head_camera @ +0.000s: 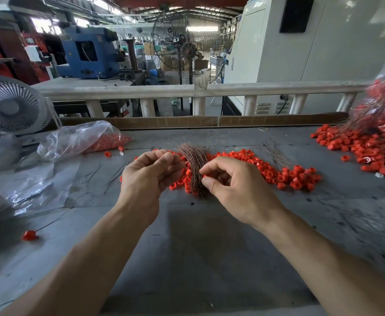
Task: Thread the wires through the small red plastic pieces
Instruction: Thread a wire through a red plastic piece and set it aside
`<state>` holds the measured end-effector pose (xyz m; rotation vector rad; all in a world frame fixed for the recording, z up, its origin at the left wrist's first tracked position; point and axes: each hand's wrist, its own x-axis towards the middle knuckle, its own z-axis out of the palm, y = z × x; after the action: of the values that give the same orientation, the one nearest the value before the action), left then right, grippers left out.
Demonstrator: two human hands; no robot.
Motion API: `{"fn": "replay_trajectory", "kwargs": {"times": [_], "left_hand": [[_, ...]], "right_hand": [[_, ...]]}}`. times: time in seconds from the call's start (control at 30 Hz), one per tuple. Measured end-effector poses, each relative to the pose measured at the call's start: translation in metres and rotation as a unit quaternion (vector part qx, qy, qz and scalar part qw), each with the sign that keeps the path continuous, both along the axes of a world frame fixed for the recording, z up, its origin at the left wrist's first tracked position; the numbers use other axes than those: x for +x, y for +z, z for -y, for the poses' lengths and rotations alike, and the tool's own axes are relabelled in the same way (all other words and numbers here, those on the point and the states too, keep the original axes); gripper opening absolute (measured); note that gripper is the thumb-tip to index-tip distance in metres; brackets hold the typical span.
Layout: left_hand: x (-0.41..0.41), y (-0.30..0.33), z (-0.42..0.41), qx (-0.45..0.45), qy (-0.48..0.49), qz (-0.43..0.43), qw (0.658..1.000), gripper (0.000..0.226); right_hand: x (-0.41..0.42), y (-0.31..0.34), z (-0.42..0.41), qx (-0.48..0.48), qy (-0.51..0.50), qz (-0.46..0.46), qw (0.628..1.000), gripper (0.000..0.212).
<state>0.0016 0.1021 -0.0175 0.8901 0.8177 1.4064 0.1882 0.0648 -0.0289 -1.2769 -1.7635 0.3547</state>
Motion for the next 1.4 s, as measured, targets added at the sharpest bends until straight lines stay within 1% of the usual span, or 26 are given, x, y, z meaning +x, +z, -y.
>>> {"fn": "replay_trajectory", "kwargs": {"times": [0.17,0.43,0.5,0.57,0.63,0.73,0.83,0.9,0.97,1.07,1.13,1.2,1.27,1.33,1.4], "left_hand": [[0.0,-0.003,-0.002,0.002,0.027,-0.003,1.0,0.002],[-0.002,-0.004,-0.003,-0.006,0.04,-0.007,0.999,0.003],[-0.002,-0.004,-0.005,-0.005,0.034,-0.013,0.999,0.004],[-0.002,-0.005,-0.005,-0.002,0.024,-0.029,0.999,0.006],[-0.002,-0.006,-0.005,-0.003,0.024,-0.055,0.998,0.007],[-0.002,-0.007,-0.006,0.008,0.055,-0.138,0.989,0.007],[-0.002,-0.009,-0.006,0.047,0.079,-0.233,0.968,0.013],[-0.002,-0.01,-0.007,0.058,0.082,-0.273,0.957,0.016],[-0.002,-0.012,-0.009,0.064,0.088,-0.306,0.946,0.018],[-0.004,-0.016,-0.012,0.075,0.098,-0.34,0.932,0.019],[-0.005,-0.017,-0.013,0.079,0.103,-0.358,0.925,0.02],[-0.007,-0.017,-0.014,0.08,0.104,-0.377,0.917,0.019],[-0.007,-0.017,-0.014,0.081,0.109,-0.396,0.908,0.017],[-0.008,-0.016,-0.014,0.084,0.112,-0.411,0.901,0.017],[-0.008,-0.015,-0.015,0.087,0.113,-0.427,0.893,0.018]], "right_hand": [[-0.003,0.001,0.002,-0.021,0.029,-0.004,0.999,0.009],[-0.002,0.002,0.004,-0.023,0.045,0.011,0.999,0.009],[-0.002,0.001,0.003,-0.014,0.036,0.021,0.999,0.008],[0.001,0.001,0.001,0.005,0.004,0.038,0.999,0.007],[0.009,0.003,-0.002,0.021,-0.05,0.047,0.997,0.006],[0.029,0.01,-0.009,0.031,-0.157,0.061,0.985,0.004],[0.056,0.017,-0.013,-0.008,-0.271,0.079,0.959,0.005],[0.076,0.02,-0.014,-0.05,-0.34,0.104,0.933,0.003],[0.092,0.021,-0.014,-0.089,-0.383,0.123,0.911,0.005],[0.108,0.023,-0.014,-0.152,-0.406,0.136,0.891,0.001],[0.113,0.024,-0.014,-0.188,-0.412,0.146,0.879,0.006],[0.115,0.024,-0.014,-0.2,-0.42,0.155,0.871,0.015],[0.117,0.023,-0.016,-0.204,-0.425,0.161,0.867,0.02],[0.118,0.021,-0.018,-0.206,-0.427,0.165,0.865,0.019],[0.118,0.02,-0.019,-0.205,-0.428,0.165,0.865,0.013]]}}
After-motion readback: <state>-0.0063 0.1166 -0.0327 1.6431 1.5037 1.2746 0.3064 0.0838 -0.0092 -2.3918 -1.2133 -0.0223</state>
